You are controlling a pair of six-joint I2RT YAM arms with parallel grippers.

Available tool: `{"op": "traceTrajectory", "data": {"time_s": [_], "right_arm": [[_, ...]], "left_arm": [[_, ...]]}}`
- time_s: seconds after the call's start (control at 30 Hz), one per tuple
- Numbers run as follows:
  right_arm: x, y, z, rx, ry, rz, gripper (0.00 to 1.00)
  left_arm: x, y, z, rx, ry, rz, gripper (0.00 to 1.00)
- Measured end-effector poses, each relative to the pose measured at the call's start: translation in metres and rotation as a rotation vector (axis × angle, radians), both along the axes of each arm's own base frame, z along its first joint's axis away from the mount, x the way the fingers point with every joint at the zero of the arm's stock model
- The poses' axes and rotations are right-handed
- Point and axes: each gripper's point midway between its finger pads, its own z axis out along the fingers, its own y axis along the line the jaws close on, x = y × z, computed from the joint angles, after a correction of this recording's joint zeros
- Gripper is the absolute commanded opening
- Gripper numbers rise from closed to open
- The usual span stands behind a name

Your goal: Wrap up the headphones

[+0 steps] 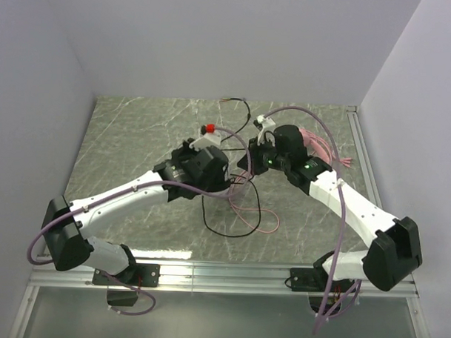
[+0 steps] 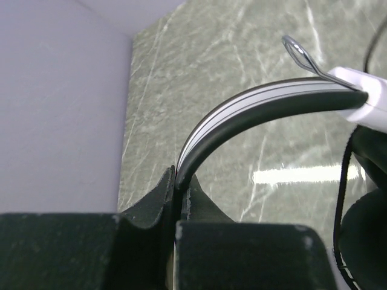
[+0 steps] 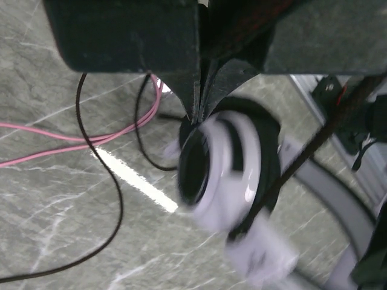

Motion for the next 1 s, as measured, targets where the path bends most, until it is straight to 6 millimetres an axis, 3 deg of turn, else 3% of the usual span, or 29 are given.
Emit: {"op": "traceTrajectory", "data": {"time_s": [0.1,0.3,0.43,0.6,0.73,0.9,1.0], "right_arm": [[-0.013,0.002,0.008,0.0,-0.004,0.045,0.0],[-0.022,0.016,0.012,-0.055,0.005,0.099,0.0],[-0.028,0.026,0.007,-0.079,0.019,0.135,0.0],[-0.045,0.038,0.006,-0.08,0.024,0.208,0.0],[-0.061,0.051,0.012,-0.048,0.01,0.297,0.0],[-0.082,0.064,0.034,0.029,-0.056,0.42,0.0],[-0.093,0.065,0.051,0.077,-0.111,0.456,0.0]], "left_arm": [[0.015,0.01,0.016,-0.062,-0.031,0.055,0.0],[0.044,0.034,0.072,-0.192,-0.138,0.145,0.0],[0.051,0.059,0.102,-0.143,-0.234,0.239,0.0],[0.061,0.066,0.118,-0.092,-0.281,0.319,0.0],[0.073,0.064,0.123,-0.168,-0.297,0.325,0.0],[0.08,0.076,0.141,-0.274,-0.345,0.354,0.0],[0.083,0.081,0.141,-0.294,-0.35,0.361,0.0]]}}
